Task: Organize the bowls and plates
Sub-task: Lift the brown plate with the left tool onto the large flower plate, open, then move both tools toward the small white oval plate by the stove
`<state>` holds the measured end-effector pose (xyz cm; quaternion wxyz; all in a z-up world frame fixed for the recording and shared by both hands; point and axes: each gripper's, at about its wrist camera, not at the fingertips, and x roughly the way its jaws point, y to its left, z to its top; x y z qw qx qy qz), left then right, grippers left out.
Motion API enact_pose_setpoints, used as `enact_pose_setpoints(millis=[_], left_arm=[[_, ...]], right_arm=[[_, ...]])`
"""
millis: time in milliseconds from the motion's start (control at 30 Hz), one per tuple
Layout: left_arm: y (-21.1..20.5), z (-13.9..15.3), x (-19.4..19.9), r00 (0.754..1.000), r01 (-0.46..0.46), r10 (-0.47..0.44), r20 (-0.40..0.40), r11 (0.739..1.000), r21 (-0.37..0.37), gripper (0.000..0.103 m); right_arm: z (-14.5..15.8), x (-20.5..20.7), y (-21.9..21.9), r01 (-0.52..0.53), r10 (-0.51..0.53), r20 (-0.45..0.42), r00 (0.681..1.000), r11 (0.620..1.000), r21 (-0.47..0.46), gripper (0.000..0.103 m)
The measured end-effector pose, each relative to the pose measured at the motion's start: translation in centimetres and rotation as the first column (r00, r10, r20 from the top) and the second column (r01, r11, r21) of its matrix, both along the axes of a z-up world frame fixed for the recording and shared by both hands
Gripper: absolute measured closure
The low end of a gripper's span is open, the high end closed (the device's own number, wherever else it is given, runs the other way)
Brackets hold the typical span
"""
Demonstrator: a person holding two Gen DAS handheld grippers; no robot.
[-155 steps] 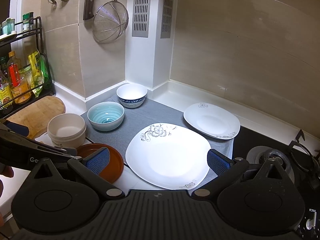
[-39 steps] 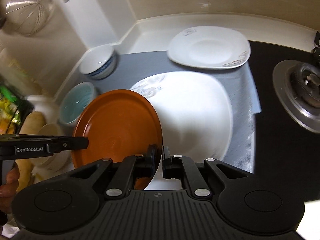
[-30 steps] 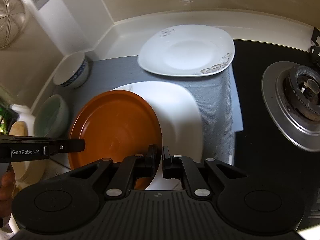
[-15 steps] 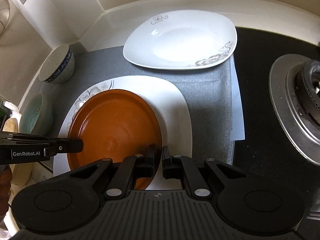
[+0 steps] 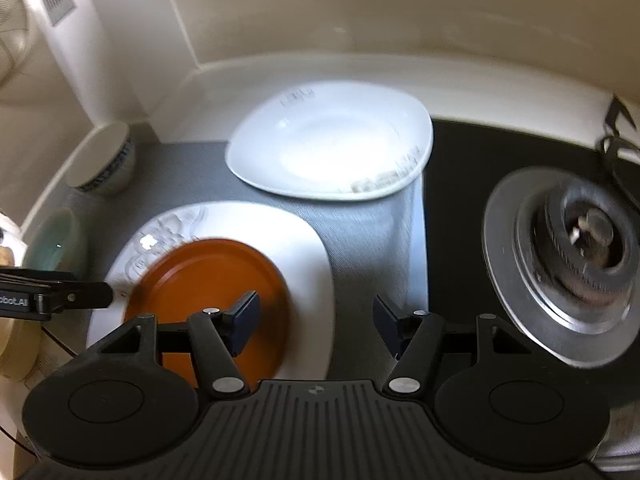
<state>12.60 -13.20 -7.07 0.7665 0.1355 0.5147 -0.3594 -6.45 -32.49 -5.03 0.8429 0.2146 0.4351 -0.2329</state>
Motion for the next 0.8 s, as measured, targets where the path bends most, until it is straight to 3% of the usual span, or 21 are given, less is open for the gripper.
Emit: enact_pose_setpoints(millis=[67,200,333,367,467,800], left_arm=[[0.1,-0.6,0.1,1.000,-0.009,0.009,-0.012,1.000,0.011,0.020],[-0.6,-1.4,0.2,0.999,-0.005,0.005,-0.036,1.000,0.008,0.030],[-0.8,-1.9,0.4,0.999,-0.009,0.009,-0.049,1.000,0.004,0.050],[-0.9,-2.1,0.6,0.998,-0.009,0.009,-0.061,1.000,0.004,0.058],[-1.0,-2.3,0.5,0.996,-0.007,0.006,-0.088,1.000,-0.009,0.068],[-1.3,-2.3,0.1,0.998,0.021,-0.020,-0.058,1.000,0.002,0.068]], right_arm=[[-0.9,-0.2,-0.5,0.020,-0.020,-0.008,1.000,0.999,0.049,0.043],[-2.2,-0.8,-0.9,0.080,-0.078,-0.016,0.997,0.990,0.120,0.072],[-2.6,-1.5,-0.8,0.104,-0.105,-0.003,0.995,0.981,0.165,0.091],[-2.6,-1.6,-0.6,0.100,-0.102,0.004,0.995,0.981,0.167,0.093],[-2.5,-1.7,-0.2,0.100,-0.101,0.002,0.995,0.984,0.151,0.093],[-2.2,-2.8,0.6,0.129,-0.132,0.006,0.991,0.977,0.170,0.093]])
